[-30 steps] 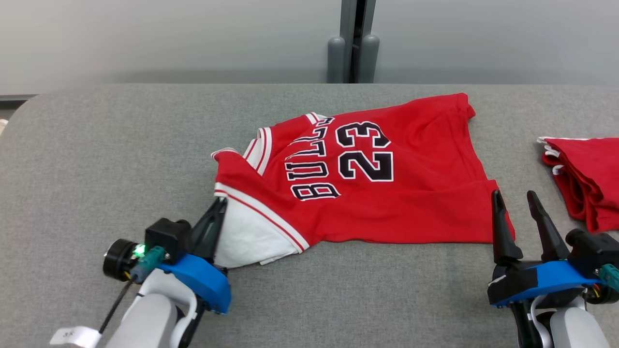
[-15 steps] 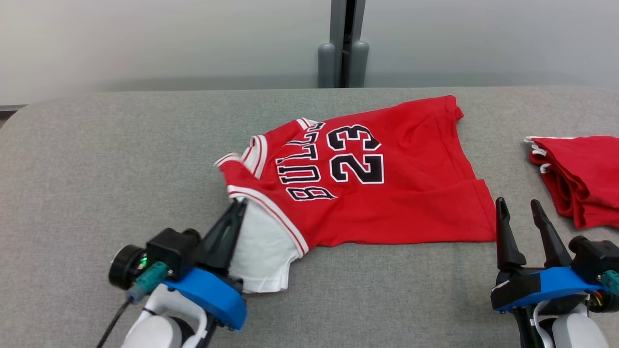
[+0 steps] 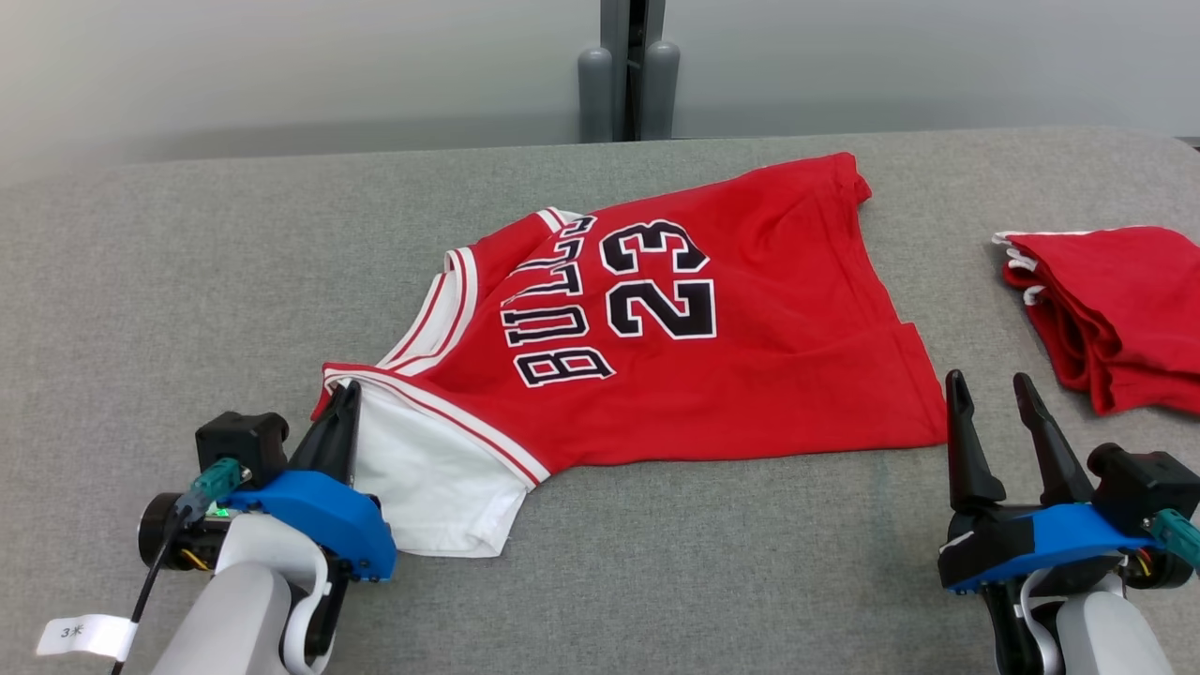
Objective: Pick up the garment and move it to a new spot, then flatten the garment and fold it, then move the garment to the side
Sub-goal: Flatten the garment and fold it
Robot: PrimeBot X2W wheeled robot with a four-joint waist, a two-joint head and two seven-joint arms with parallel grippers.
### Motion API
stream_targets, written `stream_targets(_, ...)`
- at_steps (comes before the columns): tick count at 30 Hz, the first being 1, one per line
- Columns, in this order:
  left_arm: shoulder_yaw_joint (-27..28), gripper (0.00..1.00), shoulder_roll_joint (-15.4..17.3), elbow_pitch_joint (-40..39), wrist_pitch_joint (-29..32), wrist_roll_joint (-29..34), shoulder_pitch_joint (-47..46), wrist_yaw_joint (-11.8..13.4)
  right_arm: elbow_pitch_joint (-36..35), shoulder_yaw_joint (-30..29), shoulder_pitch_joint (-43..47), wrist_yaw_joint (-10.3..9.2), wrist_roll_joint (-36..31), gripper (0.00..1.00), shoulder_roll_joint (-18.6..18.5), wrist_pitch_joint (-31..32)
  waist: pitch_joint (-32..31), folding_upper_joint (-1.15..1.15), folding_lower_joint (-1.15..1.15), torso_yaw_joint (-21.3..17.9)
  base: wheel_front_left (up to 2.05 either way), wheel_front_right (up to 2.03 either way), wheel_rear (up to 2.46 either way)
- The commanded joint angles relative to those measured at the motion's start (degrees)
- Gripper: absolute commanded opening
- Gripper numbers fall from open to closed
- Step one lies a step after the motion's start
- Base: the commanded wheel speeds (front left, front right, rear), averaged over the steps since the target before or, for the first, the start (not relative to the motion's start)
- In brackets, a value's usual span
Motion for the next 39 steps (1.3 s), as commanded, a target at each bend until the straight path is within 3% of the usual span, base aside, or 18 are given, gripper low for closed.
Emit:
stream_targets(1, 0.0, 0.00, 0.3, 2.3, -1.6, 0.6, -2.3, -0.4, 0.2, 0.2, -0.9, 0.01, 0.0, 1.00, 0.0, -0.4, 0.2, 0.00, 0.00, -0.2, 0.00, 0.00, 0.00)
stream_targets(2, 0.1, 0.21, -0.1, 3.7, -2.7, 0.5, -3.0, -0.7, 0.4, 0.4, -0.9, 0.01, 0.1, 1.00, 0.0, -0.5, 0.3, 0.00, 0.00, -0.3, 0.00, 0.00, 0.00)
stream_targets(3, 0.0, 0.57, -0.4, 4.9, -4.0, 0.4, -3.7, -1.4, 0.5, 0.5, -1.0, 0.01, 0.1, 1.00, 0.0, -0.6, 0.4, 0.00, 0.00, -0.4, 0.00, 0.00, 0.00)
stream_targets(4, 0.1, 1.00, -0.6, 5.9, -5.5, 0.3, -4.2, -1.7, 0.7, 0.5, -1.0, 0.01, 0.2, 1.00, 0.0, -0.6, 0.4, 0.00, 0.00, -0.5, 0.00, 0.00, 0.00)
stream_targets(12, 0.4, 1.00, -2.1, 7.1, -12.3, 1.1, -4.8, -4.1, 1.4, 0.8, 0.2, 0.01, -0.2, 1.00, 0.0, -1.7, -1.5, 0.00, 0.00, 0.6, 0.00, 0.00, 0.00)
stream_targets(23, 3.8, 1.00, -6.1, -4.0, -12.6, 3.8, 5.3, -5.1, 1.8, 1.7, 3.4, 0.01, -1.5, 1.00, 0.0, -3.1, -5.7, 0.00, 0.00, 2.6, 0.00, 0.00, 0.00)
stream_targets(31, 4.0, 1.00, -9.1, -3.6, -12.6, 4.0, 12.7, -5.4, 3.5, 3.5, 6.7, 0.01, -2.3, 1.00, 0.0, -3.5, -9.2, 0.00, 0.00, 2.4, 0.00, 0.00, 0.00)
stream_targets(39, 7.1, 1.00, -9.8, -3.4, -12.6, 4.4, 16.1, -4.9, 4.7, 6.2, 6.9, 0.01, -2.1, 1.00, 0.0, -3.6, -10.6, 0.00, 0.00, 1.0, 0.00, 0.00, 0.00)
